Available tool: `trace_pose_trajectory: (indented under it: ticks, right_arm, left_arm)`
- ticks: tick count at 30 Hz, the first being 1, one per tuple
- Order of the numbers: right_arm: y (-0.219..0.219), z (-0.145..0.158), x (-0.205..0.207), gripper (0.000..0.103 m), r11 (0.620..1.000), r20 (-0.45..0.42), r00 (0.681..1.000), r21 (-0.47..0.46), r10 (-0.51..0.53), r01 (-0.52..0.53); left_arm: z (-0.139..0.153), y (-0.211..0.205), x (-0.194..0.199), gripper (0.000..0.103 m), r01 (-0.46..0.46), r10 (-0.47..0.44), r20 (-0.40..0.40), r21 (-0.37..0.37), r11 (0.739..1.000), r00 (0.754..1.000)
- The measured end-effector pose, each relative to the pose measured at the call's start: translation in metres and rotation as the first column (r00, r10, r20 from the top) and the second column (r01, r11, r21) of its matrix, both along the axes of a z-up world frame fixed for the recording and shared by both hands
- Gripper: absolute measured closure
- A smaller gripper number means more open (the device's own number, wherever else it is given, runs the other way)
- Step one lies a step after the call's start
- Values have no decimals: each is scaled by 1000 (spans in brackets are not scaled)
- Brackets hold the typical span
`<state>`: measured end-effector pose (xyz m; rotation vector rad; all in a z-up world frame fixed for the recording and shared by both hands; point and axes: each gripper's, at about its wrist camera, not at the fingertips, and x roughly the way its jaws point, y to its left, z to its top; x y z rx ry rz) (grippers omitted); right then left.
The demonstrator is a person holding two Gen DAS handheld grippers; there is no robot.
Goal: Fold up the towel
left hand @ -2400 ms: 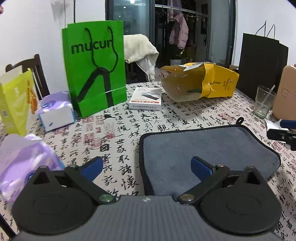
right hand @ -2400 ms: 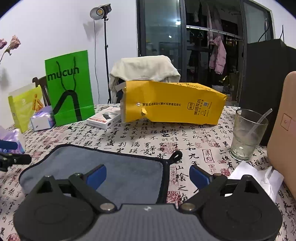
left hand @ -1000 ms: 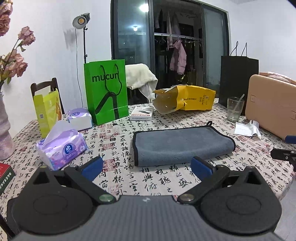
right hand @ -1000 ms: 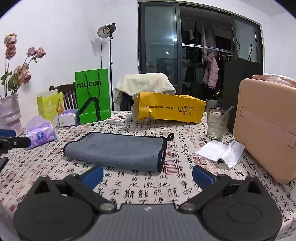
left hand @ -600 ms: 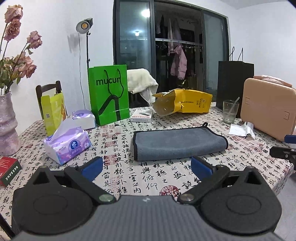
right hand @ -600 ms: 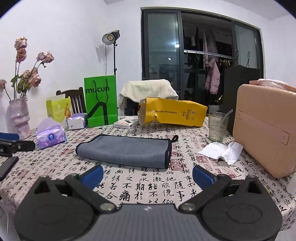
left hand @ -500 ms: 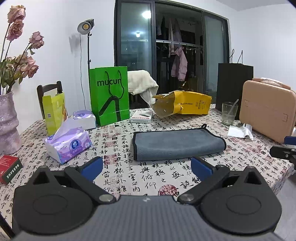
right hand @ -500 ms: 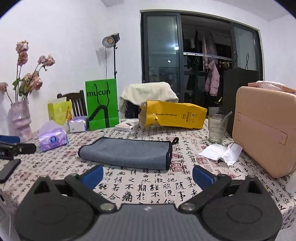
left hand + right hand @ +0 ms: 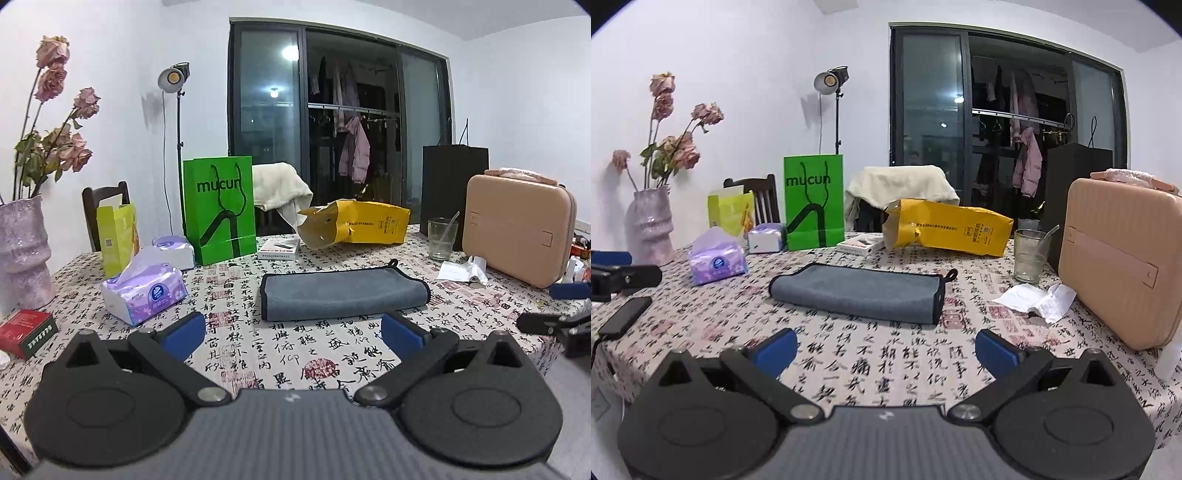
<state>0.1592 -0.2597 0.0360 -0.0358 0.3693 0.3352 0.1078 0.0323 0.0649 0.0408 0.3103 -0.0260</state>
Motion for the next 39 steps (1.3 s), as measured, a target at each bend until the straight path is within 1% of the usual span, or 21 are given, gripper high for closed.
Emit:
trace_pose_trajectory:
  ticks: [4,7,11,16,20,24,26,29,31,34,39]
  right_arm:
    - [5,-5,-17,0,1000,10,1000,-4,16,-16]
    - [9,-6,-27,0,1000,19,999,0,27,-27]
    - [10,-6,-39,0,1000,33,999,21,21,-22]
    - [6,-10,-53,0,999,46,999,39,8,-10]
    - [0,-18,-62,0,999,40,999,43,4,-6]
    - [-5,-29,-70,0,998,11,1000,67,-11,11]
    - [-4,-35,-76,0,998,10,1000,58,0,0]
    - [-1,-45,-85,0,1000,15,1000,29,-11,11]
    - [0,-50,-90,0,999,4,1000,37,-4,4]
    - [2,-57,-99,0,999,-9,1000,52,10,-10]
    - [7,-63,-110,0,998,-15,999,48,39,-38]
  left_arm:
    - [-3,-2,-15,0,-4,4,13,-9,1000,1000]
    - [-8,-4,-25,0,16,-15,15,-8,1000,1000]
    - [-13,-6,-33,0,23,-23,5,-5,1000,1000]
    - [-18,-9,-45,0,20,-20,4,-23,1000,1000]
    - [-26,-15,-54,0,40,-41,-15,-35,999,999]
    - [-32,-21,-62,0,67,-67,-20,-34,997,998]
    - [-36,-23,-67,0,74,-75,-22,-38,997,997]
    - [-44,-24,-74,0,90,-92,-45,-46,995,995]
    - [-50,-23,-80,0,104,-106,-54,-39,994,993]
    - [-57,-22,-87,0,107,-110,-75,-50,993,991]
    - [-67,-25,-92,0,106,-110,-100,-48,993,989]
